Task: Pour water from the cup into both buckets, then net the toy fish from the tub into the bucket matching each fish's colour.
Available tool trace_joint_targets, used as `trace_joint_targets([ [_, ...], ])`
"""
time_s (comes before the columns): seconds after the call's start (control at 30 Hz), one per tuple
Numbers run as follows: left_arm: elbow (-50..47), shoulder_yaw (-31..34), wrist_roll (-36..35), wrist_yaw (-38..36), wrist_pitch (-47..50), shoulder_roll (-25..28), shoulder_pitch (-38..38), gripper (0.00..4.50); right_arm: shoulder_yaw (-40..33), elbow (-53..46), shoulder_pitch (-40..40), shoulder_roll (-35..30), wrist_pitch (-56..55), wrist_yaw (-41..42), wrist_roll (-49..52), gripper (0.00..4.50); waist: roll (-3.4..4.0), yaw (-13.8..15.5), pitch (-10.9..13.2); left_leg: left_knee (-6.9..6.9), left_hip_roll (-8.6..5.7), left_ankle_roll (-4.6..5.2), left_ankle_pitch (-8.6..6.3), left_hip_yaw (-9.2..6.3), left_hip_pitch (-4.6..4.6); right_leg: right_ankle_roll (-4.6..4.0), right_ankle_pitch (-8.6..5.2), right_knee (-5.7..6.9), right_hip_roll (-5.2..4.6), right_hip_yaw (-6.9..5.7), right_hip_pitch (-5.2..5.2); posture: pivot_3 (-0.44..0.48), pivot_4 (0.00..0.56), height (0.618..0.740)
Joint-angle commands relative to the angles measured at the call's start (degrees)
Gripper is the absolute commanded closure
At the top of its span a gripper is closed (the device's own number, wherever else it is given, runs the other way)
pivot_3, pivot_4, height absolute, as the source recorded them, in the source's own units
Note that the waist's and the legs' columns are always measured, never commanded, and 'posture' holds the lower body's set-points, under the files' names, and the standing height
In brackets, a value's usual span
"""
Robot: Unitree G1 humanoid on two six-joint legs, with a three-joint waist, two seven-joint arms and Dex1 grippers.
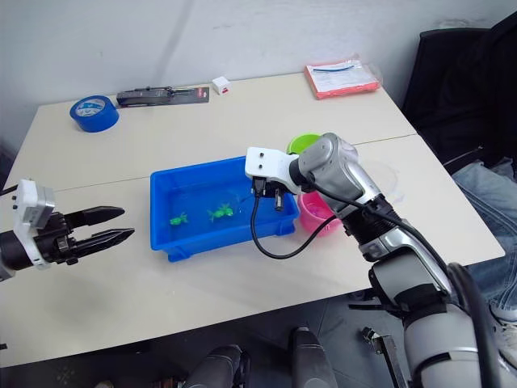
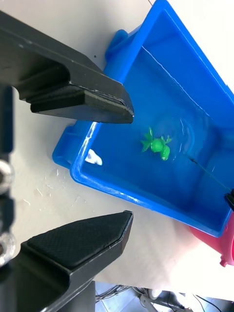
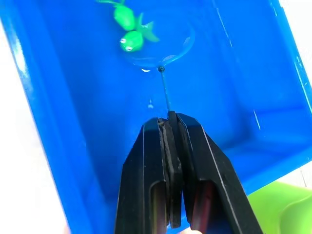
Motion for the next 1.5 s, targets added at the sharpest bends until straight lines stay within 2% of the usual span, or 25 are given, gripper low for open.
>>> trace_joint_targets([
  [0.03,-0.34,-0.09,-0.66,-0.03,-0.87,-0.04,-1.29,1.4,-0.89,-3.61,0.07,-2.63,1.13,0.59,-0.68,3.72,0.0,0.12,0.0,0.0,0.0,0.0,0.0,0.0,0.0,0.0,0.0,0.0,0.0,0.0,0.0,0.0,0.15,0.74],
  [0.3,0.46,-1.28,-0.38,-0.15,-1.29,-0.14,-2.3,1.4,-2.23,-5.34,0.09,-3.54,7.09,0.0,0.35,3.72,0.01,-0.01,0.01,-0.02,0.01,0.0,0.0,0.02,0.0,0.0,0.0,-0.01,0.0,0.02,-0.01,0.0,0.15,0.74],
  [0.43,1.04,-2.22,-0.28,-0.24,-1.51,-0.15,-3.32,1.4,-4.28,-9.01,-0.31,-3.72,18.0,2.52,4.57,3.72,0.02,0.17,0.01,-0.02,0.01,0.0,0.0,0.01,0.0,0.0,0.0,-0.02,0.0,0.02,-0.01,0.0,0.15,0.74],
  [0.6,2.01,-3.27,0.0,-0.49,-2.07,-0.06,-4.45,1.4,-5.53,-11.53,-0.42,-2.79,24.11,0.76,7.44,3.72,0.02,0.13,0.01,-0.02,0.0,0.0,0.0,0.0,0.0,0.0,0.0,-0.02,0.0,0.02,0.0,0.0,0.15,0.74],
  [0.8,2.77,-4.4,0.08,-0.51,-2.65,-0.04,-5.46,1.4,-5.03,-11.22,-0.83,-3.5,22.49,-2.26,7.8,3.72,0.02,0.15,0.01,-0.03,0.0,0.0,0.0,0.0,0.0,0.0,0.0,-0.02,-0.01,0.02,0.0,0.0,0.15,0.74],
  [1.13,2.93,-4.87,-0.05,-0.33,-2.92,-0.13,-6.01,1.4,-0.41,-9.9,-0.03,-6.6,12.67,-3.74,3.88,3.72,0.02,0.08,0.01,-0.04,0.0,0.0,0.0,0.01,0.0,0.0,0.0,-0.03,-0.01,0.02,-0.01,0.0,0.15,0.74],
  [1.5,2.31,-4.55,-0.26,-0.04,-2.73,-0.35,-5.42,1.4,-2.45,-9.63,-1.1,-7.39,13.45,-5.16,3.14,3.72,0.02,0.15,0.01,-0.05,0.0,0.0,0.0,0.01,0.0,0.0,0.0,-0.03,-0.01,0.02,-0.02,0.0,0.15,0.74],
])
